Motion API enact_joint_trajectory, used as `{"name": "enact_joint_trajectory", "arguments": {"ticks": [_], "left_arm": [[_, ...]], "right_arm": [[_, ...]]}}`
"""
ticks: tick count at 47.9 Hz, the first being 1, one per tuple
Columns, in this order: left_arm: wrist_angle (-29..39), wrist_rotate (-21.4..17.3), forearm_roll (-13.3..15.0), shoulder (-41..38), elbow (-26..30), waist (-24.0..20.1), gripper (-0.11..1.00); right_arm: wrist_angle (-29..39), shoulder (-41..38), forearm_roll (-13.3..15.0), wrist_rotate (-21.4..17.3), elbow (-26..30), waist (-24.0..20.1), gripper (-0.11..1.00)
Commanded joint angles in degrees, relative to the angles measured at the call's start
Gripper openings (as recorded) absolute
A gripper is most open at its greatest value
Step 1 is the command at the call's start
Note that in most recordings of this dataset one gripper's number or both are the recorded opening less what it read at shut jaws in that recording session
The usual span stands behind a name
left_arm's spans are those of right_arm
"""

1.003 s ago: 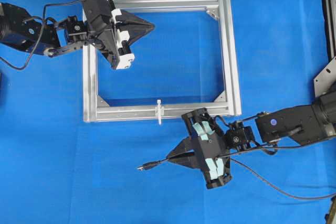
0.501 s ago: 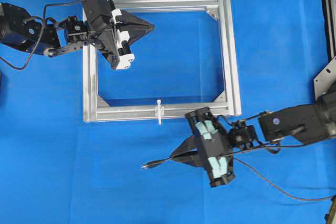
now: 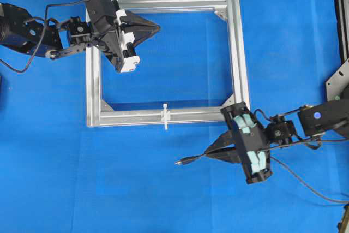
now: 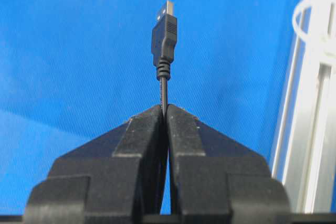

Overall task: Insert the wire through the string loop located in the center.
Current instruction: 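Move the right gripper left, aligning the plug with the white zip-tie loop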

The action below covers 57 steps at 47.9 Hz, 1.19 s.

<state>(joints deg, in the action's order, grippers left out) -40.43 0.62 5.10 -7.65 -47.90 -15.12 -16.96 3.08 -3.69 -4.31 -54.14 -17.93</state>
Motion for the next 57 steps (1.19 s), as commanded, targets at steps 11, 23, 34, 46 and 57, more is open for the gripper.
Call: {"name": "enact_joint_trajectory", "arguments": {"ticks": [11, 23, 34, 46, 57], "left_arm": [[-0.3, -0.1, -0.1, 1.8, 0.4, 0.1, 0.00], [-0.3, -0.1, -0.2, 1.8, 0.4, 0.2, 0.00], [-0.3, -0.1, -0.2, 1.8, 0.4, 0.2, 0.00], [-0.3, -0.1, -0.2, 1.8, 0.4, 0.2, 0.00], [-0.3, -0.1, -0.2, 1.8, 0.4, 0.2, 0.00]], "right_arm": [[-0.7, 2.4, -1.1, 0.0, -1.1, 0.3, -0.03], [-2.5, 2.4, -1.1, 0.2, -1.6, 3.8, -0.03], [-3.4, 2.4, -1.1, 0.2, -2.5, 9.7, -0.03], [-5.7, 2.4, -1.1, 0.3, -3.0, 12.3, -0.03], [-5.8, 2.3, -1.1, 0.3, -3.0, 12.4, -0.03]]}}
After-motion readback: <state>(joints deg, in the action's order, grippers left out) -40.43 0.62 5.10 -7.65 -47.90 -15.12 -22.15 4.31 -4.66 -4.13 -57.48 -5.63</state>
